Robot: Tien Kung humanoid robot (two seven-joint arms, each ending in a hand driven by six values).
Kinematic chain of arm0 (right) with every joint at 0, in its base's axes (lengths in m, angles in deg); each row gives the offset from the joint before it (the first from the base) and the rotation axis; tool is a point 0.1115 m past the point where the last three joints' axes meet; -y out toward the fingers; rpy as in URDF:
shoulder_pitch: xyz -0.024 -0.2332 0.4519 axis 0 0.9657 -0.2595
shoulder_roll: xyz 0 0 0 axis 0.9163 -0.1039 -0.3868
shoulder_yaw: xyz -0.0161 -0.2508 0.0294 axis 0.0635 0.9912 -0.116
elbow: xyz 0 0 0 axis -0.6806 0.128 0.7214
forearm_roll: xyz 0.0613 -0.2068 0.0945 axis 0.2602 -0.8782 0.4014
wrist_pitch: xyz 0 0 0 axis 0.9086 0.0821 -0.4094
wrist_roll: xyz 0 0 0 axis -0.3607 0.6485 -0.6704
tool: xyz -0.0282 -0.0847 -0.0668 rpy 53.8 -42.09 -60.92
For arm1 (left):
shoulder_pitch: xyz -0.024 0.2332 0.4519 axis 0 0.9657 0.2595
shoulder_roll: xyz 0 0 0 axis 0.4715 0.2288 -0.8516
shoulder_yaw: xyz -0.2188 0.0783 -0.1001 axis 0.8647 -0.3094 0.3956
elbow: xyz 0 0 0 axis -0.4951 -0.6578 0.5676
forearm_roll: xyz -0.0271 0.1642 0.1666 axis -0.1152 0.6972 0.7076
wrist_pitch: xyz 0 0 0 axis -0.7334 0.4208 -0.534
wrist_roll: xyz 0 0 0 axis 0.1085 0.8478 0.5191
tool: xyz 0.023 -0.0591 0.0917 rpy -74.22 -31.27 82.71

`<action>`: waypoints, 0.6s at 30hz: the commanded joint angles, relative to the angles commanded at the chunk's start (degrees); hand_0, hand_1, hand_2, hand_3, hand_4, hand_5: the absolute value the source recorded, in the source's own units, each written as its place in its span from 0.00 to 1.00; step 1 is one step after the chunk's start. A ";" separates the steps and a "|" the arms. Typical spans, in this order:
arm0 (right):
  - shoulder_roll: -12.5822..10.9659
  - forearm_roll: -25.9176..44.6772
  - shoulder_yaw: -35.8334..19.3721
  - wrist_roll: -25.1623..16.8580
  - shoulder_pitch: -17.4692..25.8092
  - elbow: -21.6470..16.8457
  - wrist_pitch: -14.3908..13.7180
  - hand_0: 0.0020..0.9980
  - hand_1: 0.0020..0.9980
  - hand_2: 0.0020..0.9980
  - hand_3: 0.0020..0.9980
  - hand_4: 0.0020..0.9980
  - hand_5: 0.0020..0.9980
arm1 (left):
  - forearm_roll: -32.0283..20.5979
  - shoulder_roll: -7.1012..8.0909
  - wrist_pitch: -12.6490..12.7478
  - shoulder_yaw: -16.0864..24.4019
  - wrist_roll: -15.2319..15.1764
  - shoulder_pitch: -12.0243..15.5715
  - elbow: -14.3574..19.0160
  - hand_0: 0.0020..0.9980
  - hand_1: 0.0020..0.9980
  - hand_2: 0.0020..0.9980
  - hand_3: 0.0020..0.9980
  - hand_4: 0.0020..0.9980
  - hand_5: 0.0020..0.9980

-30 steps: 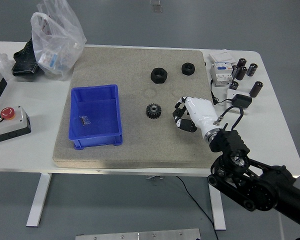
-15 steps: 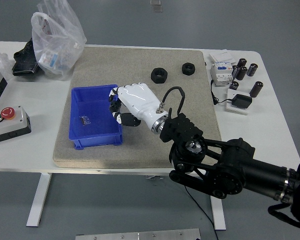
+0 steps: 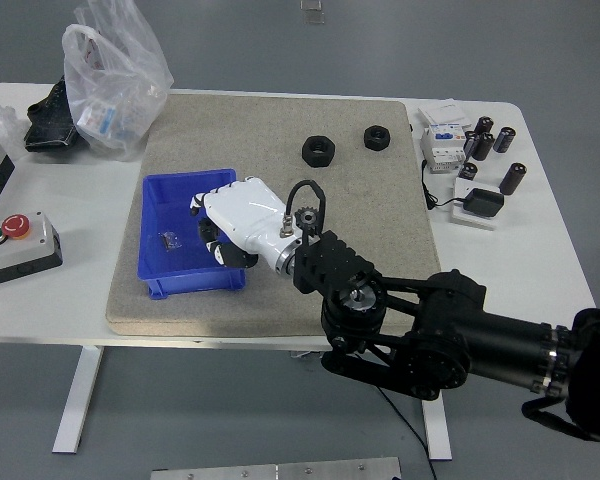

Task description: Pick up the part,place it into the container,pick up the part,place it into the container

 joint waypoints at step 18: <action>-1.60 3.26 -8.36 -0.79 1.30 11.06 0.28 0.30 0.65 0.93 0.97 0.70 0.21 | 0.33 -0.03 -0.04 0.08 0.02 0.08 0.00 0.67 0.51 0.53 0.63 0.63 0.24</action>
